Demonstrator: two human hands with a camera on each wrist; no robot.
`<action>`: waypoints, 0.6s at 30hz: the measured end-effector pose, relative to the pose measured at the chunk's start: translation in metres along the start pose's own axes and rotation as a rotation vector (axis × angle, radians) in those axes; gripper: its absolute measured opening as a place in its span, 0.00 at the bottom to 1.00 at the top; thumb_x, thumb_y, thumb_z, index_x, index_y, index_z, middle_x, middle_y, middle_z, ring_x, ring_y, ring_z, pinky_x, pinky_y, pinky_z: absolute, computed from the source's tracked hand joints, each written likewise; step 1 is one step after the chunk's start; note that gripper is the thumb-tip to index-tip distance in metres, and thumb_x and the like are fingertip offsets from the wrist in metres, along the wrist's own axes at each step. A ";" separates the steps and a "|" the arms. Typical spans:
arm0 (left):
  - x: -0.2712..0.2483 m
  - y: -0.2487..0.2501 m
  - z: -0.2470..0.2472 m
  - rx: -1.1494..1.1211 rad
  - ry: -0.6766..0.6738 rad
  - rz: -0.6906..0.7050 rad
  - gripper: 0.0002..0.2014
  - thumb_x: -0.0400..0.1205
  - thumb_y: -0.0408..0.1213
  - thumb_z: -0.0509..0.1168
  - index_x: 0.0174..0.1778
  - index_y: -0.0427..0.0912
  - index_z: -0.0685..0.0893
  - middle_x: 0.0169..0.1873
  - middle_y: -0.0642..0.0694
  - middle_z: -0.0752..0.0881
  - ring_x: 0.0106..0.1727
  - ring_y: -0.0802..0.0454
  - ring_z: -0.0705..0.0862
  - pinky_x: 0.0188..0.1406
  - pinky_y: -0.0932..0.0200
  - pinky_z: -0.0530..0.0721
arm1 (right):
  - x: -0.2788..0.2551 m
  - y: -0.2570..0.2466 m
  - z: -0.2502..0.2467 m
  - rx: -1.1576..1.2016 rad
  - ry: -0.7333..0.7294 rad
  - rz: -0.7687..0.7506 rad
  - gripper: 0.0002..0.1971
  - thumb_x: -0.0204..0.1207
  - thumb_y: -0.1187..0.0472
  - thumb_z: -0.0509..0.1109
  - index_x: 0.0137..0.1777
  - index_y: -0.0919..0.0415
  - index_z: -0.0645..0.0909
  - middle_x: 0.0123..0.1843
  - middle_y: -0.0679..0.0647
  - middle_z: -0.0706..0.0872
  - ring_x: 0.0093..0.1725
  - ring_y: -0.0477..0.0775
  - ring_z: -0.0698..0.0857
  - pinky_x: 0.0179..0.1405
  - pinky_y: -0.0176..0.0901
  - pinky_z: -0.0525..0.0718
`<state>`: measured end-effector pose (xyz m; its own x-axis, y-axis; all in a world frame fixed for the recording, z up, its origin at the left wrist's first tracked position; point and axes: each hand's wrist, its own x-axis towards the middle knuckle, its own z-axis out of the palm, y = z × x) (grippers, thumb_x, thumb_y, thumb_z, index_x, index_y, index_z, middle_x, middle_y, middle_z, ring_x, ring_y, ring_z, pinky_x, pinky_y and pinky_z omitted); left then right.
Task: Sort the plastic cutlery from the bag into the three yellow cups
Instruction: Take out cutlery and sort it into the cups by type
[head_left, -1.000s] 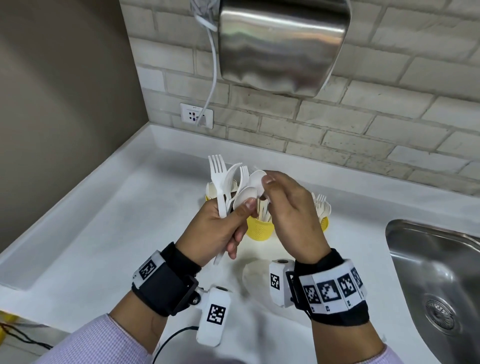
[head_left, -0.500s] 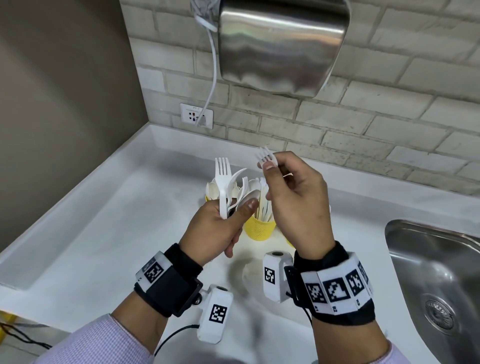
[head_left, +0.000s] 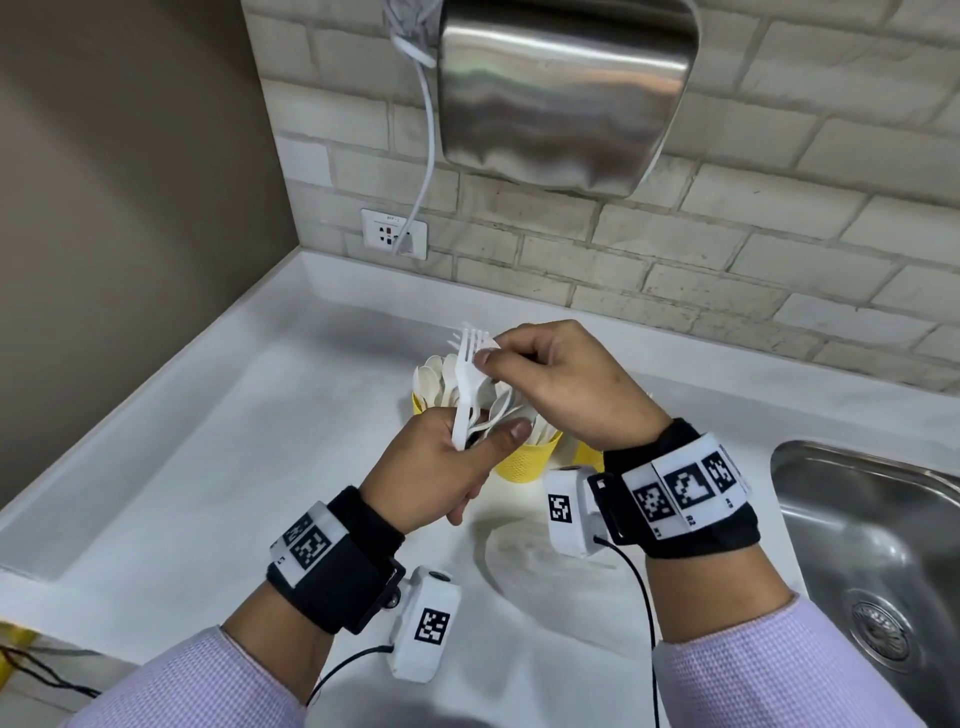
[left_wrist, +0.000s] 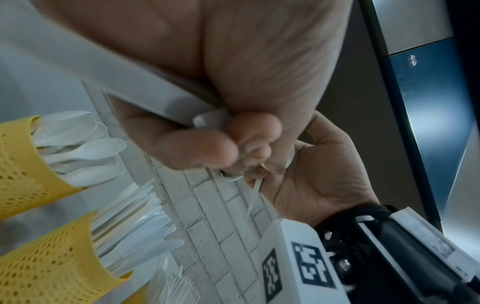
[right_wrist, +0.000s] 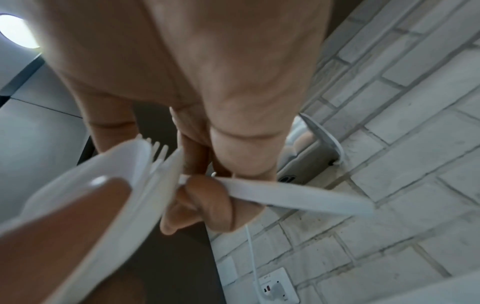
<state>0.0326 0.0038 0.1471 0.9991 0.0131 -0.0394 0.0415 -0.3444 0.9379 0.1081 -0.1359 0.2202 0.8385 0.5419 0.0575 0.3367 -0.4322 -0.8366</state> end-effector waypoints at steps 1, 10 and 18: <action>0.000 0.000 0.000 -0.002 -0.001 0.002 0.29 0.85 0.57 0.67 0.19 0.48 0.72 0.15 0.48 0.76 0.16 0.46 0.76 0.28 0.58 0.79 | 0.000 0.001 0.001 0.015 0.003 0.005 0.19 0.84 0.57 0.71 0.38 0.74 0.83 0.20 0.47 0.69 0.23 0.44 0.68 0.29 0.38 0.69; 0.001 0.000 0.001 0.008 0.009 0.011 0.29 0.86 0.55 0.67 0.19 0.49 0.73 0.15 0.48 0.76 0.17 0.46 0.76 0.26 0.58 0.78 | 0.009 0.009 0.011 0.206 0.101 0.017 0.10 0.78 0.58 0.72 0.40 0.63 0.89 0.38 0.71 0.88 0.34 0.59 0.82 0.40 0.52 0.81; 0.000 -0.001 0.006 0.016 0.005 -0.015 0.23 0.86 0.53 0.68 0.29 0.43 0.75 0.21 0.46 0.72 0.18 0.51 0.71 0.21 0.54 0.78 | 0.014 0.006 0.008 0.370 0.293 0.015 0.09 0.88 0.60 0.67 0.50 0.64 0.85 0.38 0.58 0.89 0.36 0.53 0.86 0.42 0.55 0.85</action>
<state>0.0327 -0.0012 0.1443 0.9984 0.0232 -0.0514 0.0563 -0.3590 0.9317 0.1186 -0.1252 0.2114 0.9457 0.2883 0.1503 0.1925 -0.1237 -0.9735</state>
